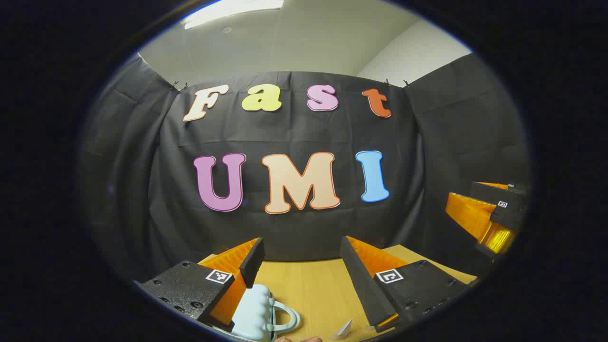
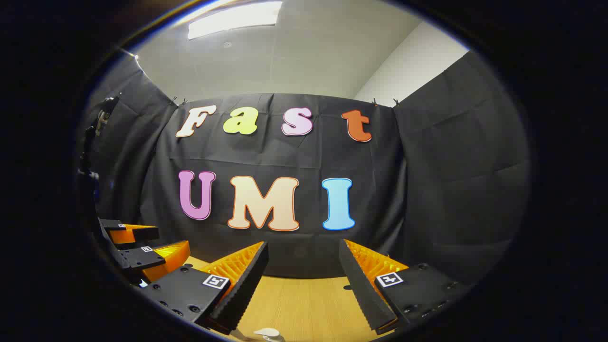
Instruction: First open the suitcase, pack the skin care products into it, and then close the suitcase.
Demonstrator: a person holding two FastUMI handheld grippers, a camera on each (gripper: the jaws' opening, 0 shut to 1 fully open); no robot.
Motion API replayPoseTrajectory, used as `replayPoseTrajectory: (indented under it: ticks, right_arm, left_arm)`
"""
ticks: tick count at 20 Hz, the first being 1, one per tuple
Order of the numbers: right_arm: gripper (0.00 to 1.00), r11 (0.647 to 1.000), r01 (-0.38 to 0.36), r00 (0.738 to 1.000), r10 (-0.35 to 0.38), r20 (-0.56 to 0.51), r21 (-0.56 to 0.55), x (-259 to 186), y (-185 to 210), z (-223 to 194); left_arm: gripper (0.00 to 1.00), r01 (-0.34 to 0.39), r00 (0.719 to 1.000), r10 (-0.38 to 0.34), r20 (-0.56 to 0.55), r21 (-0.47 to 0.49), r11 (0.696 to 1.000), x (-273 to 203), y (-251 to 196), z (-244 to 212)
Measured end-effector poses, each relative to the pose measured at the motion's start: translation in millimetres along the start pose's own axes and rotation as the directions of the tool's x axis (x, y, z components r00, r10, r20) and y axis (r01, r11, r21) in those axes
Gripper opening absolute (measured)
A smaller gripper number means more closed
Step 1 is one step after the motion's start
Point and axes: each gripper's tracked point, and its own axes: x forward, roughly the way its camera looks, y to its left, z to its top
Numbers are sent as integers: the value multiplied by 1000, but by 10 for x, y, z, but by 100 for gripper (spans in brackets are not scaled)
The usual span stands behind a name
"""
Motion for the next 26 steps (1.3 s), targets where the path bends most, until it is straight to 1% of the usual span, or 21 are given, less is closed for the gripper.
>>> replayPoseTrajectory:
  ticks: [1,2,4,8,10,11,12,14,15,20,22,23,24,25,26]
  right_arm:
    - [94,1000,3,1000,-3,5,5,5,-15,5]
    - [96,1000,5,1000,-5,9,9,6,-26,9]
    - [96,1000,7,1000,-7,9,17,23,-33,-8]
    - [96,1000,-11,1000,11,-10,21,82,40,-99]
    - [94,1000,-20,1000,21,-13,22,95,69,-114]
    - [96,999,-23,1000,24,-12,22,101,77,-120]
    - [94,999,-26,1000,26,-12,22,109,79,-116]
    - [94,999,-27,1000,27,-12,24,114,69,-118]
    - [96,999,-27,1000,27,-13,24,117,64,-138]
    - [96,999,-35,999,35,-21,24,161,37,-187]
    - [96,999,-48,999,49,-24,25,181,45,-236]
    - [96,998,-61,998,62,-29,27,186,57,-283]
    - [99,997,-71,997,72,-34,26,191,61,-342]
    - [99,997,-70,996,71,-46,18,232,49,-416]
    - [98,998,-58,996,58,-72,4,270,34,-511]
  left_arm:
    - [94,-6,1000,6,2,5,1000,-10,16,-6]
    - [94,-12,1000,12,0,12,1000,-21,36,-16]
    - [94,-25,1000,25,-14,25,999,-58,85,-81]
    - [94,-48,998,50,-47,30,998,-113,172,-206]
    - [94,-60,997,62,-54,34,998,-139,203,-225]
    - [94,-65,996,67,-57,36,997,-138,216,-234]
    - [94,-69,996,71,-57,37,997,-145,226,-238]
    - [94,-74,995,76,-59,37,997,-147,222,-253]
    - [94,-74,995,76,-60,37,997,-140,218,-254]
    - [94,-78,994,81,-73,45,996,-119,193,-301]
    - [94,-71,991,76,-107,48,996,-64,173,-456]
    - [94,-66,987,71,-143,41,997,-19,177,-610]
    - [96,-69,978,73,-193,28,997,27,221,-822]
    - [99,-69,969,70,-238,14,998,73,249,-1001]
    - [99,-74,956,70,-284,-4,997,131,286,-1212]
